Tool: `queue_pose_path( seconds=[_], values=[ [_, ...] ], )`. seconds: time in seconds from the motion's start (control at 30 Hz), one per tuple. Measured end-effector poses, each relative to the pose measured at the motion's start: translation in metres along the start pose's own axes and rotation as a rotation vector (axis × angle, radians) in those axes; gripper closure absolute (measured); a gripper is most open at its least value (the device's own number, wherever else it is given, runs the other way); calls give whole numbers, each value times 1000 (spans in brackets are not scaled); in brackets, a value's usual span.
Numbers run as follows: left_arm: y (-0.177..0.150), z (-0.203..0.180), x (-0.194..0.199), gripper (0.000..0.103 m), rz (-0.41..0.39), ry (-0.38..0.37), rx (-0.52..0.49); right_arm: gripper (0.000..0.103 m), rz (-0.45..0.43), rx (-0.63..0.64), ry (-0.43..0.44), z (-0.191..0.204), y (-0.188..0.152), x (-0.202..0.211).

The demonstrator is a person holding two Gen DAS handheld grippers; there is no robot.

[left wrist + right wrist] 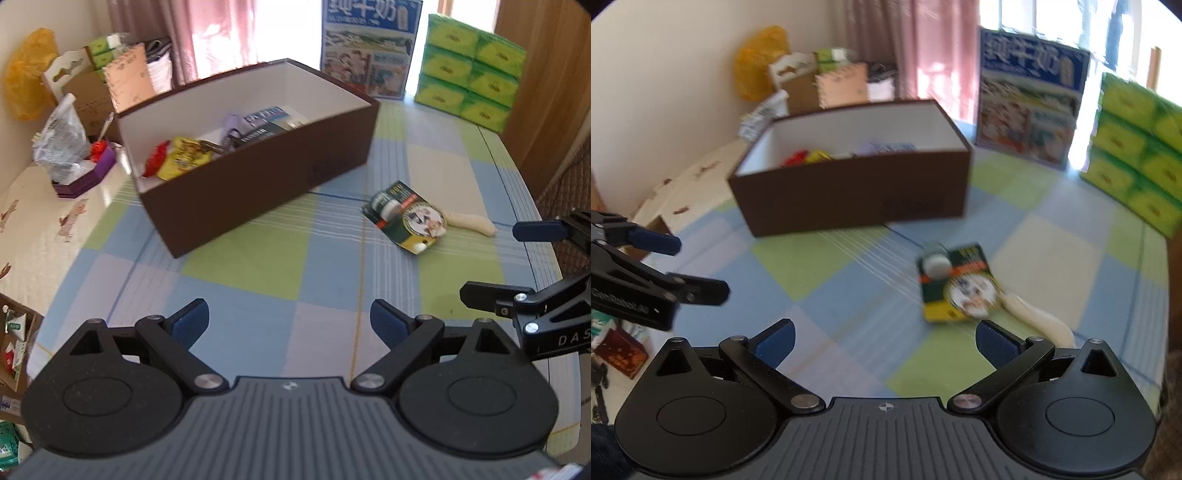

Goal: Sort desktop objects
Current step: 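Withdraw both tools from the box toward the lip balm card and toothbrush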

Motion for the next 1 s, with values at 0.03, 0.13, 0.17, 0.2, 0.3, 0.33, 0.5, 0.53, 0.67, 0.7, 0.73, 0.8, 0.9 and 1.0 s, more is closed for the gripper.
queue_pose_path(
  seconds=[0.03,0.13,0.17,0.2,0.3,0.33,0.5,0.53,0.67,0.7,0.73,0.8,0.9,1.0],
  values=[
    [-1,-3,-3,11,4,-9,-5,2,10,-9,-17,-4,-3,0],
    [0,-12,-14,11,15,-33,-20,2,33,-38,-64,-18,-12,0],
    [0,-15,-18,11,20,-41,-26,2,39,-47,-78,-23,-15,1],
    [2,-17,-21,11,23,-50,-32,2,46,-66,-100,-32,-19,3],
    [5,-26,-31,11,27,-79,-50,2,51,-84,-122,-40,-22,4],
    [6,-30,-35,11,26,-93,-57,2,52,-92,-133,-43,-24,5],
    [11,-44,-50,11,14,-162,-90,2,68,-138,-183,-61,-31,5],
    [12,-46,-54,11,11,-171,-99,2,74,-145,-192,-64,-33,4],
    [15,-53,-69,12,2,-201,-137,2,102,-175,-232,-78,-42,0],
    [16,-54,-73,12,1,-207,-148,2,107,-184,-239,-81,-44,-2],
    [16,-56,-78,12,0,-214,-159,2,112,-193,-246,-84,-46,-3],
    [17,-59,-87,13,6,-224,-180,2,118,-201,-260,-91,-49,-7],
    [19,-62,-101,15,14,-244,-208,2,115,-187,-290,-100,-50,-16],
    [23,-64,-114,15,14,-256,-229,2,123,-190,-308,-110,-47,-24]
  ],
)
Point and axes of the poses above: each gripper's, at about its wrist camera, not at the fingertips, and x roughly against the way its jaws point, z to its left, y to its top, the point moved 3 cm from there along -x, roughly the way its jaws point, and after that the axes turned 11 degrees about -z, right-handed, at the moved point
